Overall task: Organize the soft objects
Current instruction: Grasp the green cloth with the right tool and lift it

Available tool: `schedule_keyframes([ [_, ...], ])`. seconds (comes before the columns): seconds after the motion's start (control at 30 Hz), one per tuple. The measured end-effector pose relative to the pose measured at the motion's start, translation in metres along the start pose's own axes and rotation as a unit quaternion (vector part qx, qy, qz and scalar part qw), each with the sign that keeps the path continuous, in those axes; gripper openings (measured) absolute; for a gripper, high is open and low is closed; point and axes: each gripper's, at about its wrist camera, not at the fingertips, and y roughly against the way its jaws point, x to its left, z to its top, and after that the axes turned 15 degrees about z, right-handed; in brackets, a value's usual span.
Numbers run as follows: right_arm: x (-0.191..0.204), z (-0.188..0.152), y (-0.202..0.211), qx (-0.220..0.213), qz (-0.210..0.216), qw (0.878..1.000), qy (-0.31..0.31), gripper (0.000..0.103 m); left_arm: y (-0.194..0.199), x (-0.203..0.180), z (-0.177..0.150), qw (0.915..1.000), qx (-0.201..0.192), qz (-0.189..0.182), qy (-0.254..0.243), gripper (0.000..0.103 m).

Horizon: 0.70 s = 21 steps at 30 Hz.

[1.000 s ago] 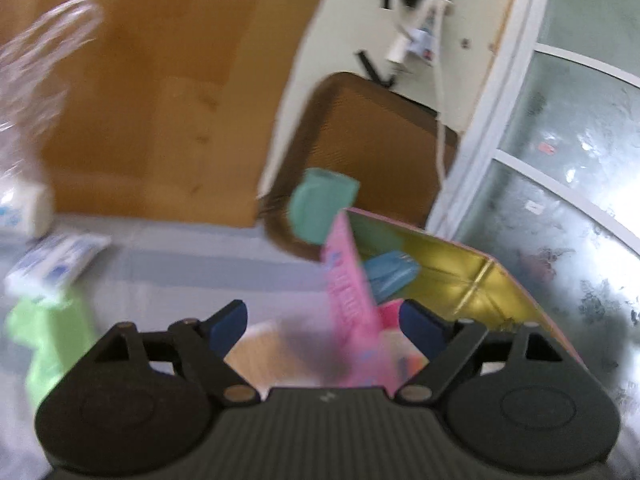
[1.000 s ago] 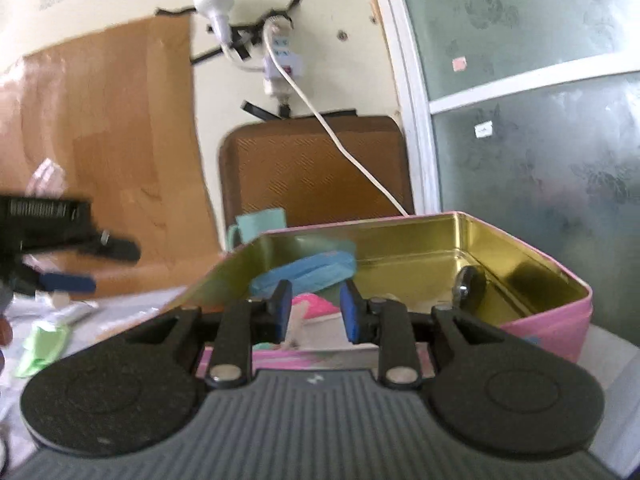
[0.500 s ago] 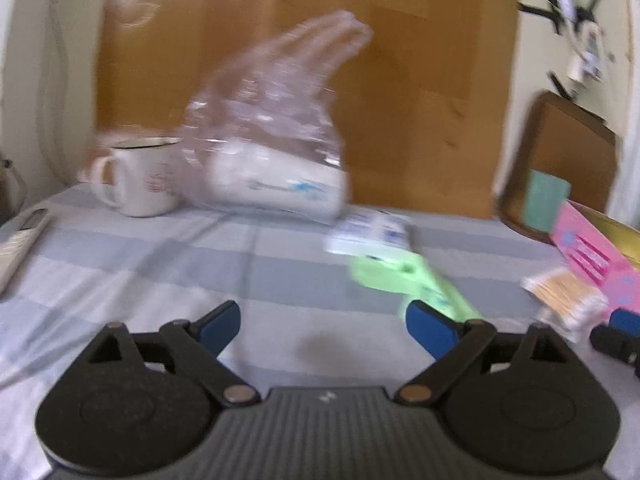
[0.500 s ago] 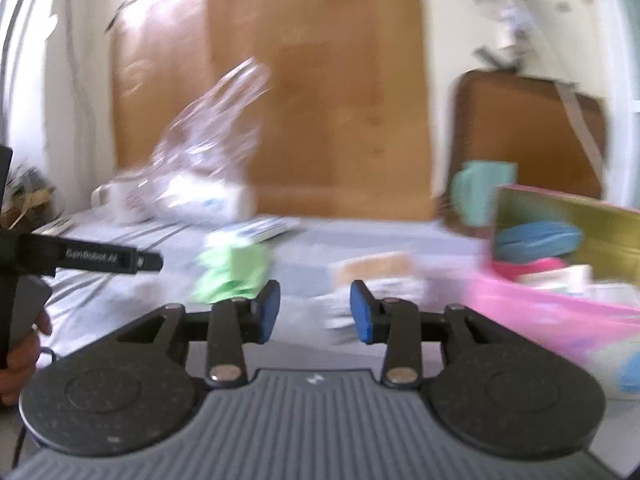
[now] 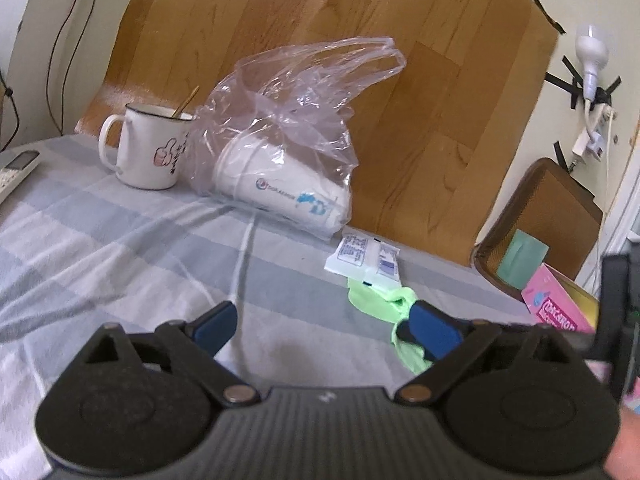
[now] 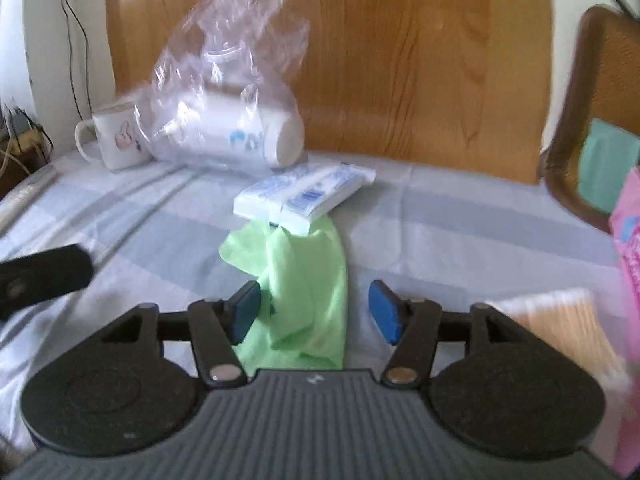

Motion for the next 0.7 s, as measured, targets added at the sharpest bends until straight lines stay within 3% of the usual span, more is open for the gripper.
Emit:
schedule_keyframes([
  [0.07,0.003,0.001,-0.001,0.0,0.01,1.0,0.008,0.015,0.0,0.0,0.0,1.0,0.0,-0.001,0.0,0.097],
  [0.13,0.008,-0.003,0.004,-0.002,0.003,1.0,0.018,0.009,0.0,0.001,0.0,1.0,0.002,-0.003,0.003,0.097],
  [0.27,0.008,-0.013,0.022,-0.004,0.025,1.0,0.002,0.008,0.0,0.002,0.001,1.0,0.003,-0.003,0.005,0.099],
  [0.53,0.028,-0.063,0.095,-0.018,0.084,0.996,0.021,0.007,-0.001,0.001,0.001,1.0,0.003,-0.002,0.004,0.099],
  [0.7,0.037,-0.088,0.155,-0.078,0.175,0.981,0.016,0.008,0.0,0.0,0.0,1.0,0.004,0.001,-0.001,0.1],
])
